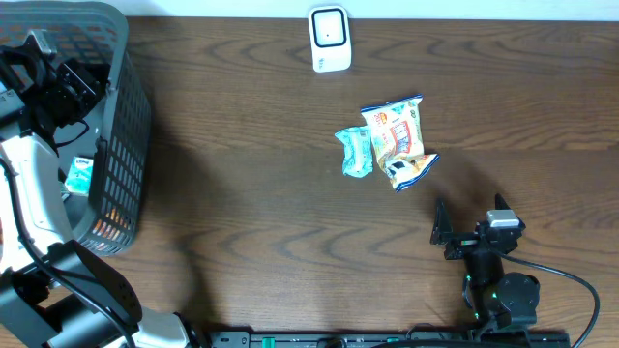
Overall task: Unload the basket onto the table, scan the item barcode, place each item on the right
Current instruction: 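Lower the left gripper onto the Kleenex tissue pack and close on it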
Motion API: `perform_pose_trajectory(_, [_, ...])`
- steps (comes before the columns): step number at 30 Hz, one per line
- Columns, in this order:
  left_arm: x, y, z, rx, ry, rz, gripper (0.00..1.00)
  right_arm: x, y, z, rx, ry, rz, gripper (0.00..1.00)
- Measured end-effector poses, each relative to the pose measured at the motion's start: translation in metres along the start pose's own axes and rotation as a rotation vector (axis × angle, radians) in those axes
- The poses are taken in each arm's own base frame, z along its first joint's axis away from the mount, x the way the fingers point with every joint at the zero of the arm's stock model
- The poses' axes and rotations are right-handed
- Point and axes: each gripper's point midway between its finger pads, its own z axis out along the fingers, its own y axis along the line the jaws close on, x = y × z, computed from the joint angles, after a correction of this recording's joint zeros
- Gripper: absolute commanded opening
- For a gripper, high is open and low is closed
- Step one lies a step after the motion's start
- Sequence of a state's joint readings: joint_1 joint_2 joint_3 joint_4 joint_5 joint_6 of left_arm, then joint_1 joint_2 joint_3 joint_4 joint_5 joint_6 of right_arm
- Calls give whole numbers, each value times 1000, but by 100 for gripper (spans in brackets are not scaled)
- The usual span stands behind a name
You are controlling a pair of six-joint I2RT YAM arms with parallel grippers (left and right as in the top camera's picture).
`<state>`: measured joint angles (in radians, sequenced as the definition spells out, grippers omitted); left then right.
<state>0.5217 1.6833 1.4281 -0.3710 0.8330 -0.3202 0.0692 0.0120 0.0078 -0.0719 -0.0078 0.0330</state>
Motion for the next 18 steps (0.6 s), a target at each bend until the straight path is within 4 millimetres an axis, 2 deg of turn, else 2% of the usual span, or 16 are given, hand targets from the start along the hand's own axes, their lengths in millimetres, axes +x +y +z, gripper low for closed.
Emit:
perform_pose_trajectory(1, [0,-1,0,3,0,-5,9,0,0,0,0,0,0,99])
perform_pose_trajectory(3, [-2,-2,0,8,-6,-9,17,0,0,0,0,0,0,99])
perform_pose_trajectory(5, [-4,-4,0,17,-12,-13,17,0,0,0,0,0,0,99])
perform_pose_trajectory(7, [-6,-6,0,26,-19,-10,31,0,0,0,0,0,0,99])
perform_pose_trajectory(12, [-15,-7,-4,42,-50,-3,34,0,0,0,0,0,0,99])
perform_pose_trajectory(14, [-24,-8,-11,47,-84,11,50,0,0,0,0,0,0,99])
perform_pose_trajectory(15, [-30,-7,-15,48,-105,14,54,0,0,0,0,0,0,99])
perform_pose_trajectory(18, [-45,-2,-32,38,-161,10,55,0,0,0,0,0,0,99])
